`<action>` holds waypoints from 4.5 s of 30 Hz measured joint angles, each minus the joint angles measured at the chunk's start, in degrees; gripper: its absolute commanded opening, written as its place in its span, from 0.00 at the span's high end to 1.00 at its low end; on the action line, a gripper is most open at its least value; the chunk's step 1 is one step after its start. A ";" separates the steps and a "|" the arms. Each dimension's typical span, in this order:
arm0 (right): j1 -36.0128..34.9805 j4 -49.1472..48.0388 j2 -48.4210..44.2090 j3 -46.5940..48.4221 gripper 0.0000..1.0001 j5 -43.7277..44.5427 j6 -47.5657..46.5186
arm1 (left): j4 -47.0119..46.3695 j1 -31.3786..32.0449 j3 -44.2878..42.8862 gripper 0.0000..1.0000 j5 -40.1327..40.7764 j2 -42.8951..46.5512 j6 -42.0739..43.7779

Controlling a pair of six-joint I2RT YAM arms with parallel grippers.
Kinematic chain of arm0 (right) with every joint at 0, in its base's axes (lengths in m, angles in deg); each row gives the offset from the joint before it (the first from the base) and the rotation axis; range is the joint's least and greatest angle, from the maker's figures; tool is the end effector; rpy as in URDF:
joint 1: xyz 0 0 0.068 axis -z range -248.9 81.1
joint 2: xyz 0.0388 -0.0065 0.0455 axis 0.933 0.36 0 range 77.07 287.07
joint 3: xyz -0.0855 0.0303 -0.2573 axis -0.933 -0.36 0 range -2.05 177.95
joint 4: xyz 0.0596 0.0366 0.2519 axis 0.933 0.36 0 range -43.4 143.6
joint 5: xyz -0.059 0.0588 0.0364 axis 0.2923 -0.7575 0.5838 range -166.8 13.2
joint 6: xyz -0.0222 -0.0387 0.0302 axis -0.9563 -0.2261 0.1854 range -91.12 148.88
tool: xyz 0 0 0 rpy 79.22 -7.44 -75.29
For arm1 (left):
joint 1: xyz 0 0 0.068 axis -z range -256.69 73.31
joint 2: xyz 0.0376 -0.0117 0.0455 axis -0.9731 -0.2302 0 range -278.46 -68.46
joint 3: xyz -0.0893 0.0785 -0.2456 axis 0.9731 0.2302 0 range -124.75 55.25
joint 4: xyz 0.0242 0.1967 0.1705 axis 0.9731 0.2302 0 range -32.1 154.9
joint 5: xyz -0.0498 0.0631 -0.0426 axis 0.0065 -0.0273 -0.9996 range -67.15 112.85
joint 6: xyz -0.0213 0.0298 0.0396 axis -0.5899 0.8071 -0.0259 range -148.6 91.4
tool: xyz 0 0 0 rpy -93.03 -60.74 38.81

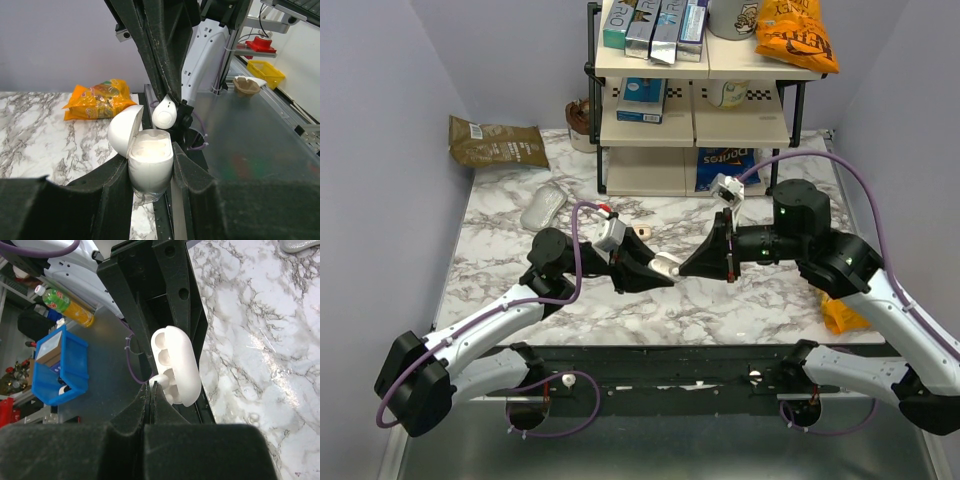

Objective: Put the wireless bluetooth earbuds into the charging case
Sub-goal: Insert the right earbud into the right side groove of the charging case.

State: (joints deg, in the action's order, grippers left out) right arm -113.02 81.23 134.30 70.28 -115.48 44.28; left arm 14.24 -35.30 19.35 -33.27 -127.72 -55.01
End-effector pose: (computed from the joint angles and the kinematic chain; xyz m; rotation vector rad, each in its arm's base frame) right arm 0.1238 0.1509 0.4233 -0.9800 1.8215 1.3157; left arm 0.1468 -0.1688 0.3309 1.1083 1.1111 -1.5496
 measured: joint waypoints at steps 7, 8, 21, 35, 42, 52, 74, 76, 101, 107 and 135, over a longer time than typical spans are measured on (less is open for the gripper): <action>0.00 0.02 0.74 0.48 0.99 0.00 -0.09 | 0.04 0.26 0.00 1.00 -0.07 0.22 0.02; 0.00 0.02 0.83 0.48 0.99 0.00 -0.09 | 0.04 0.28 0.00 1.00 -0.07 0.22 0.02; 0.00 0.37 0.96 0.46 0.99 0.07 -0.63 | 0.02 0.37 -0.20 1.00 -0.02 0.22 0.02; -0.02 0.70 0.61 0.44 0.99 3.06 -1.40 | 0.02 1.66 -0.42 1.00 2.01 0.09 -0.24; -0.02 1.09 0.57 0.37 0.77 4.07 -1.49 | 0.02 2.14 -0.42 1.00 3.41 -0.13 -0.22; -0.02 1.92 -0.09 0.37 0.59 6.12 -1.53 | -0.37 2.21 -0.42 1.00 5.40 -0.33 -0.24; -7.37 5.57 -7.34 3.74 0.62 21.66 -9.97 | -1.44 2.51 -0.24 1.00 7.85 0.07 -1.55; -9.22 5.62 -6.08 3.72 0.61 23.32 -10.82 | -1.84 2.54 -0.35 1.00 7.89 -0.74 -1.86; -11.02 4.81 -2.40 1.81 0.75 34.07 -11.98 | -1.40 2.49 -3.10 1.00 9.25 -4.61 -3.67; -11.02 4.44 -2.40 1.62 0.85 34.14 -11.98 | -1.25 2.51 -3.10 1.00 9.22 -4.61 -3.67; -11.02 0.92 -4.26 -0.63 0.69 34.45 -9.57 | -3.91 2.51 -2.10 1.00 11.47 -4.59 -3.61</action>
State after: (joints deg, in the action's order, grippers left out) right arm -124.04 82.15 130.04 69.65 -81.03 34.70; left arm 10.33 -32.79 17.25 -21.80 -132.31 -58.62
